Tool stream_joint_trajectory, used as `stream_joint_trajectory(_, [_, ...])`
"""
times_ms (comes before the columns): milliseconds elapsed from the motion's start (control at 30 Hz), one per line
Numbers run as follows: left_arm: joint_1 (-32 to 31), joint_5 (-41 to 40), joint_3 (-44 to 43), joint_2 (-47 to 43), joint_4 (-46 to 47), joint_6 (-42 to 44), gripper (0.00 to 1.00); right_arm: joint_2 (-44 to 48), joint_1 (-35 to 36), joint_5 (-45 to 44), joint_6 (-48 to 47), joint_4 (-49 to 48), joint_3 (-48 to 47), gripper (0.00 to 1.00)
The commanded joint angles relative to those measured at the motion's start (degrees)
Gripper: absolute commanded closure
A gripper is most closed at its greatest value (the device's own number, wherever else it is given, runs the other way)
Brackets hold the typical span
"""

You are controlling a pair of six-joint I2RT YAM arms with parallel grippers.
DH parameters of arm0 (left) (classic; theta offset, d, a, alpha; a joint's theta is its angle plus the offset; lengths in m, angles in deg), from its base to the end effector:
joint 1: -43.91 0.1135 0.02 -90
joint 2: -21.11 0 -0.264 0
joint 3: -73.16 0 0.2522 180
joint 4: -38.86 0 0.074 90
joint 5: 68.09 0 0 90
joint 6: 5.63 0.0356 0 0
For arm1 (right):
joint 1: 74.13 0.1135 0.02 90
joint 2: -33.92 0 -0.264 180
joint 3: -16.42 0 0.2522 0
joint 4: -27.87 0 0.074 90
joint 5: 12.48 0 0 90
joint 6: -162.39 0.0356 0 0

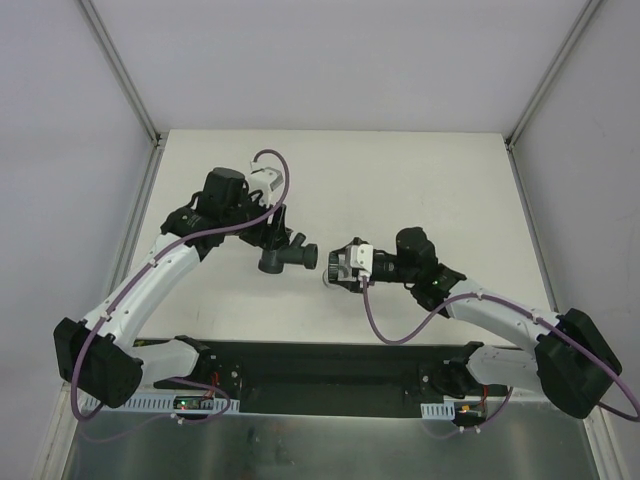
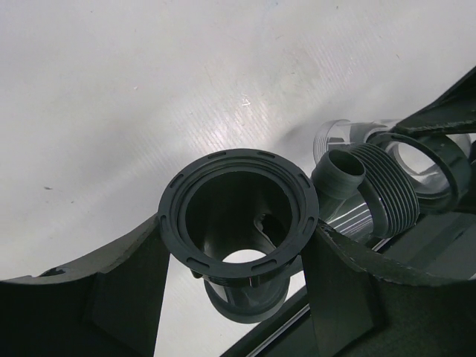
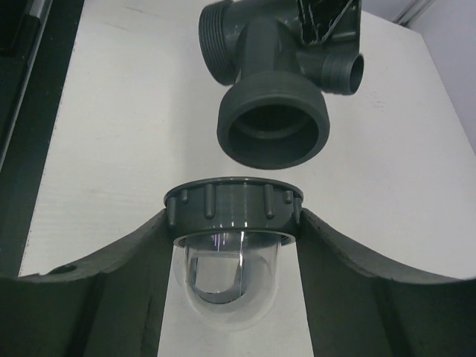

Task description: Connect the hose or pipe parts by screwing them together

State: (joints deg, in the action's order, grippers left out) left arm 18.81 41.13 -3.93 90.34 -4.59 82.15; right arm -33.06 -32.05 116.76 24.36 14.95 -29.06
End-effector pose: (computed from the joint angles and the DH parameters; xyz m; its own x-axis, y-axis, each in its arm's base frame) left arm 0.2338 -0.1225 0.3322 -0.5515 0.2180 -0.8052 0.6221 0.7505 -0.2229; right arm 0.1718 0.1855 0.2489 0.6570 -0.1826 -0.7314 -0.7399 0.0298 -0.6721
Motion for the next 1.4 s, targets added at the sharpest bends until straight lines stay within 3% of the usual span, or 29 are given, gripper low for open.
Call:
stream_joint_trajectory(0, [0.1,1.2,1.2,-3.0,1.2,1.7,1.0,1.1,2.1,-4.0,-7.5,3.8,-3.3,0.85])
stream_joint_trajectory(633, [0.0,3.3,3.6,-3.6,3.8,-1.5,1.0,-4.4,9.4,-17.4,-8.3,4.3,-9.2,0.85])
stream_joint_trajectory(1367, [0.0,1.6,4.4,-2.1,3.7,-1.5,1.0,-5.8,12.1,-18.6,-7.8,2.6,-9.8,0.86])
